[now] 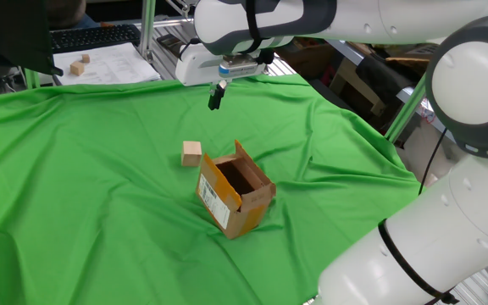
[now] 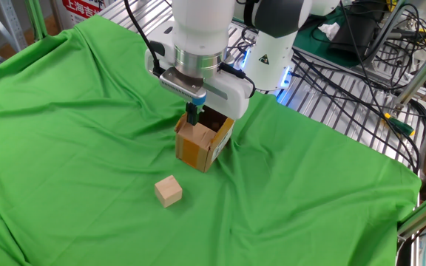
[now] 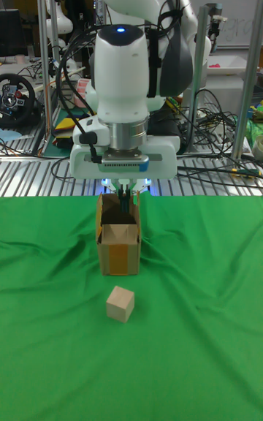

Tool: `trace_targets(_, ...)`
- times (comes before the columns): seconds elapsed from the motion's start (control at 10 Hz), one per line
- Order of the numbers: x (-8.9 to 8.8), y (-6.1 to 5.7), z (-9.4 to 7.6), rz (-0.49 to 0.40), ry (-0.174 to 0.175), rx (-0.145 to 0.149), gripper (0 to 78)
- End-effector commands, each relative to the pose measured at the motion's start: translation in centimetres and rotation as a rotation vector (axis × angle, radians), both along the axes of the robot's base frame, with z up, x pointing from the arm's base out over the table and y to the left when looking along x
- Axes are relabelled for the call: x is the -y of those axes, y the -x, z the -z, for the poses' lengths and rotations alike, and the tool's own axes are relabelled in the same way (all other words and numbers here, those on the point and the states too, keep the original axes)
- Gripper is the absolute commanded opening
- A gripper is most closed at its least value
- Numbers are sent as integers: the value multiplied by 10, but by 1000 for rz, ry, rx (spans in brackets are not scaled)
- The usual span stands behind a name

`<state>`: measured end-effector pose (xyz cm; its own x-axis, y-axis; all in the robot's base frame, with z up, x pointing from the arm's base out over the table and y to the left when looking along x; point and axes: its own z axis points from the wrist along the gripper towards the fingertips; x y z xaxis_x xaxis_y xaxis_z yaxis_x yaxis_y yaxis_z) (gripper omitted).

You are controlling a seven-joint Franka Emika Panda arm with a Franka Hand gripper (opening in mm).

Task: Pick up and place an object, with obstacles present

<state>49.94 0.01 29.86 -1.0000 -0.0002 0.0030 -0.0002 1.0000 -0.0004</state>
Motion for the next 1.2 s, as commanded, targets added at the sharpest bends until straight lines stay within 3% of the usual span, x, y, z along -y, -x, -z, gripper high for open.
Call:
trace_targets(0.1, 0, 0, 0, 343, -9, -35, 0)
trace_targets(0.2, 0, 0, 0, 337, 21, -31, 0)
trace_targets(0.5, 1, -3, 0, 333, 39, -34, 0)
trace_targets(1.2, 15, -25, 5, 324, 34, -32, 0)
